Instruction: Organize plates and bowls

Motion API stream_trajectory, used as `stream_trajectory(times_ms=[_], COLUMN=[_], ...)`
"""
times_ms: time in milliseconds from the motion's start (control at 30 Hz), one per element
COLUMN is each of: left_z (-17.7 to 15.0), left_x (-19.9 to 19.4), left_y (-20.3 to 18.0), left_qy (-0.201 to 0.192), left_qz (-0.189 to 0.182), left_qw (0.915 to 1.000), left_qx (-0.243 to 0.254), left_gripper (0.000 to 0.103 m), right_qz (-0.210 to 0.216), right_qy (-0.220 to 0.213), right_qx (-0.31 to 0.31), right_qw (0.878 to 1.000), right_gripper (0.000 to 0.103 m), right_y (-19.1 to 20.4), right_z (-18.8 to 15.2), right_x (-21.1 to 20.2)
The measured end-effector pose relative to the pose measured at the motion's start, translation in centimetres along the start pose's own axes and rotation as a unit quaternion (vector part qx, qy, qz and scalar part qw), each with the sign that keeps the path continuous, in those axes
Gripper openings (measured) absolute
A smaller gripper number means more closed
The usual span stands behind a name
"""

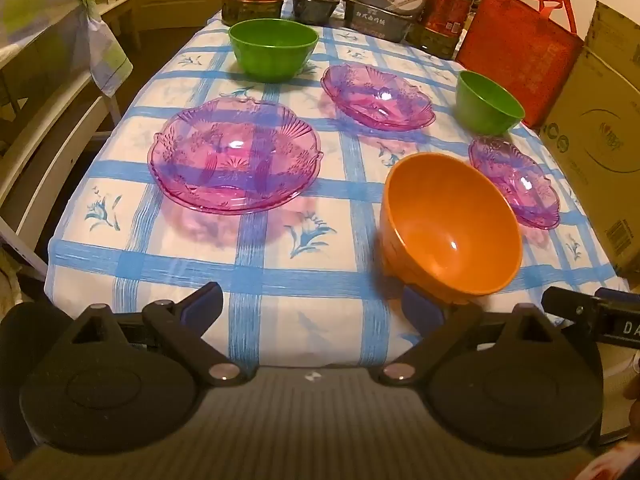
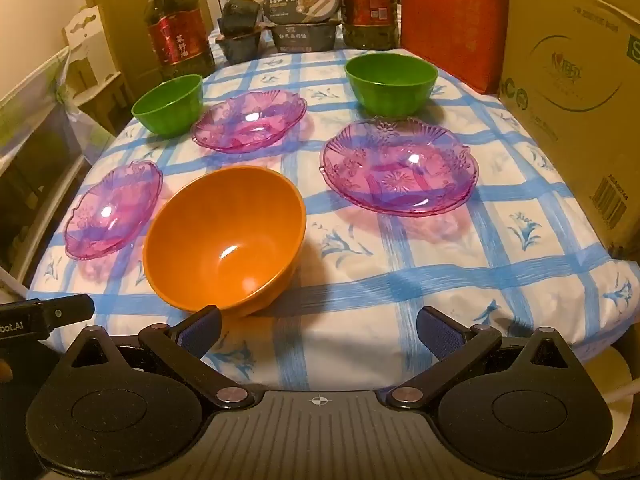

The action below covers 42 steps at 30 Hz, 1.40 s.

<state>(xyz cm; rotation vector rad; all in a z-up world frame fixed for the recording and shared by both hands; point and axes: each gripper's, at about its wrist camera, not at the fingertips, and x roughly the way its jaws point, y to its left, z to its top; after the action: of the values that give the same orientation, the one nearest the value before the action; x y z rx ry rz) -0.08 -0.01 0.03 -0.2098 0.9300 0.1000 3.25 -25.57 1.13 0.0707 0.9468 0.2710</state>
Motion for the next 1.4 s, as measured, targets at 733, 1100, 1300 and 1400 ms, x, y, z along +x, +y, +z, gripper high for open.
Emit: stream_trajectory(times_ms=[733, 1100, 1300, 1400], left_z=[-0.4, -0.4, -0.3, -0.3], left_x=[0.1, 0.1, 0.1, 0.1], left_y=[-0.8, -1.0, -1.1, -1.1], left_qy=[0.006, 0.008, 0.007, 0.008], left_qz=[-0.012, -0.02, -0.022, -0.024], left_qw=[0.9999, 0.9997, 0.9997, 0.9996], left_qx=[0.007, 0.01, 0.011, 0.01], left_gripper=[0.095, 0.095, 0.095, 0.095], right_qz=[0.002, 0.006, 0.008, 0.008], right_qy=[0.004, 0.006, 0.006, 0.005], right_qx=[-0.003, -0.01, -0.011, -0.011], right_qw=[1.0, 1.0, 1.0, 1.0], right_gripper=[0.103, 0.103, 0.103, 0.103], right_y=[0.2, 0.7, 0.8, 0.9], right_z=[-0.1, 0.0, 0.0, 0.0], right_x=[0.2, 0.3, 0.3, 0.3])
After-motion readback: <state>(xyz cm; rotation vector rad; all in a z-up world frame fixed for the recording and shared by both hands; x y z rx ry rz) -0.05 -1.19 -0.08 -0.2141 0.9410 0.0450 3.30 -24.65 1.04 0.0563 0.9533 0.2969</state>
